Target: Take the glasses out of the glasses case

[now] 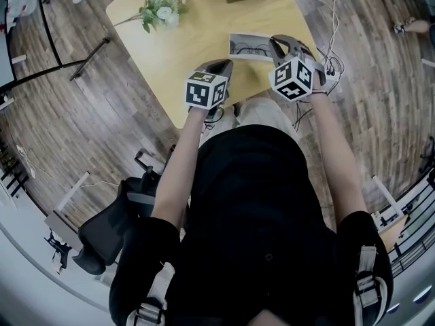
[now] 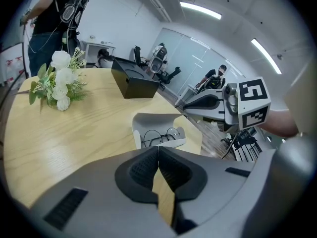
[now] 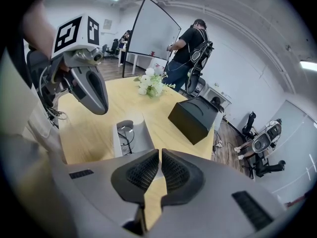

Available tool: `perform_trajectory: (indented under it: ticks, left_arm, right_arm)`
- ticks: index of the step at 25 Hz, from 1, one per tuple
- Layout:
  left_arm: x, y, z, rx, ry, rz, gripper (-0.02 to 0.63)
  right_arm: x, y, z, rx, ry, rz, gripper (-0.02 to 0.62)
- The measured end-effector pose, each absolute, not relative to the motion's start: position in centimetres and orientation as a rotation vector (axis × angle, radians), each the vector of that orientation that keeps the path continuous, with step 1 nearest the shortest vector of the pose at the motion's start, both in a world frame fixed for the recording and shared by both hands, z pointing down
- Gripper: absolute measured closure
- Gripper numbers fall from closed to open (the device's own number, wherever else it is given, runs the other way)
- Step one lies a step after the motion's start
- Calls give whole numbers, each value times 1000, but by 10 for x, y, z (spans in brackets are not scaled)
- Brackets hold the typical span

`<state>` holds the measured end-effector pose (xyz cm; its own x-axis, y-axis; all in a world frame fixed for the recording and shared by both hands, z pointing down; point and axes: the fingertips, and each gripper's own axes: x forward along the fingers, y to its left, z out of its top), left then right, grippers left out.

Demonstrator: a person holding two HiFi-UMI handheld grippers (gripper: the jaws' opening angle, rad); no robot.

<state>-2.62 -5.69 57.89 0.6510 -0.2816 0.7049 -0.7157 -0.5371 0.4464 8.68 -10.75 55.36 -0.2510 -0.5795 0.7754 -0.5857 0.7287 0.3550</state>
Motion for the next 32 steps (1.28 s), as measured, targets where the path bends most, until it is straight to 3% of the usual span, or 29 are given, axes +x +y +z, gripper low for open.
perform_trajectory:
  ticks: [32]
  left_arm:
    - [-59,-62,581,2031,-869,670,584]
  right_arm:
    - [27,-87,602,460,-1976,90,512]
